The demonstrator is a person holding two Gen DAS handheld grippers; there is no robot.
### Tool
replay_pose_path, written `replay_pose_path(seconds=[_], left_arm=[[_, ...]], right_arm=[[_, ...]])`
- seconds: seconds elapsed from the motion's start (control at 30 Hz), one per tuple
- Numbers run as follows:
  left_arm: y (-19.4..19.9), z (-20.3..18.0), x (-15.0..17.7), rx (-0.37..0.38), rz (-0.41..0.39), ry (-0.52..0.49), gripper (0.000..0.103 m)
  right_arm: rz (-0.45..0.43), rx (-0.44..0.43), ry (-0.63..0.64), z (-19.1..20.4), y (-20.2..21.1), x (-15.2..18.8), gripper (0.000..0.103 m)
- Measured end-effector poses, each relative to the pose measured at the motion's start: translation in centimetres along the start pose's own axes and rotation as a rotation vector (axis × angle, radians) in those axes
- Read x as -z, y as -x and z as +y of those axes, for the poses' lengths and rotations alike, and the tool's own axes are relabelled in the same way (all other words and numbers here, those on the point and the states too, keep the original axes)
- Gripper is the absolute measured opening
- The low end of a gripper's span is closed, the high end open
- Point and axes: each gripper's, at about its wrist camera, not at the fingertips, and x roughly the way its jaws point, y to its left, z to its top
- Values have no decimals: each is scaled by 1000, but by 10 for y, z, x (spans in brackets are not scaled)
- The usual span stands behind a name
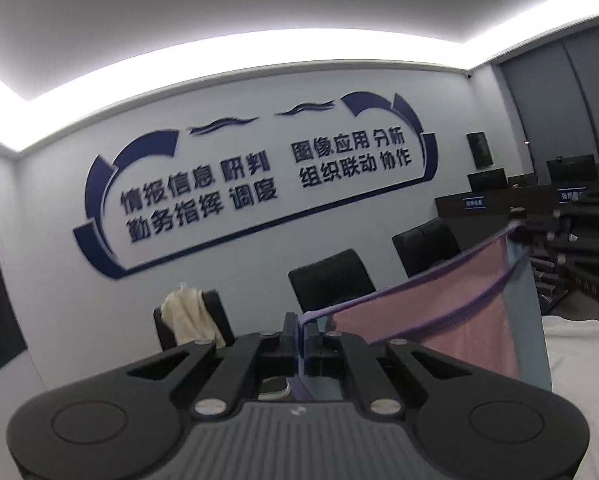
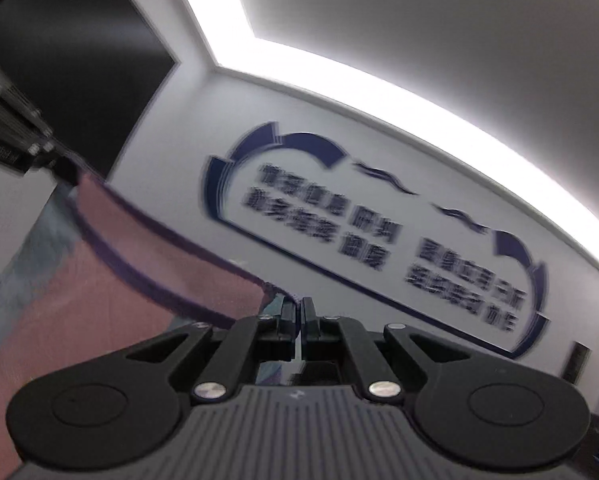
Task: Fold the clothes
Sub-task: 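Lift the pink-and-blue garment high with both grippers and shake it out, then lower the garment flat onto the towel and open both grippers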
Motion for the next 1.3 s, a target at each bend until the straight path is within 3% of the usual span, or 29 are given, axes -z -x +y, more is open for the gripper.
replay_pose_path(seconds=[0.13, 0.3, 0.4, 0.5, 0.57, 0.63, 0.77, 0.83, 0.87, 0.9, 0.93, 0.97, 1.0, 1.07, 1.17, 1.23, 1.3], left_arm=[[13, -23, -29, 52, -193, -64, 1], [53, -38, -45, 104, -388, -42, 1], [71, -44, -25, 109, -411, -39, 1], [69, -41, 27, 159, -330, 27, 1], [58, -40, 92, 175, -200, 91, 2], [46, -40, 167, 185, -45, 171, 6], [28, -39, 336, 190, 318, 378, 18], [44, -33, 388, 175, 410, 431, 21], [56, -31, 398, 157, 417, 436, 25], [69, -29, 405, 137, 414, 435, 31], [84, -30, 407, 124, 401, 428, 46], [96, -34, 402, 119, 381, 404, 56], [106, -38, 395, 115, 359, 372, 60], [114, -50, 385, 106, 332, 300, 76], [97, -62, 378, 104, 368, 246, 77], [79, -48, 381, 100, 420, 282, 76], [65, -28, 387, 72, 468, 337, 76]], right_arm=[[-103, 151, -62, -50, 23, -15, 1], [-275, 241, -38, -84, 115, -50, 1], [-301, 231, 9, -73, 154, -50, 1], [-261, 173, 70, -45, 180, -34, 1], [-198, 74, 79, -21, 186, -4, 1], [-87, -85, 82, 15, 194, 37, 1], [239, -568, -34, 109, 184, 138, 4], [382, -758, -74, 143, 181, 178, 8], [454, -851, -94, 160, 180, 198, 8], [480, -890, -126, 164, 179, 207, 9], [494, -909, -167, 158, 171, 209, 11], [491, -908, -192, 146, 168, 205, 22], [471, -859, -218, 131, 161, 204, 41], [451, -720, -256, 102, 148, 212, 58], [505, -456, -263, 68, 126, 242, 57], [570, -322, -257, 53, 113, 268, 57], [614, -259, -266, 46, 102, 283, 57]])
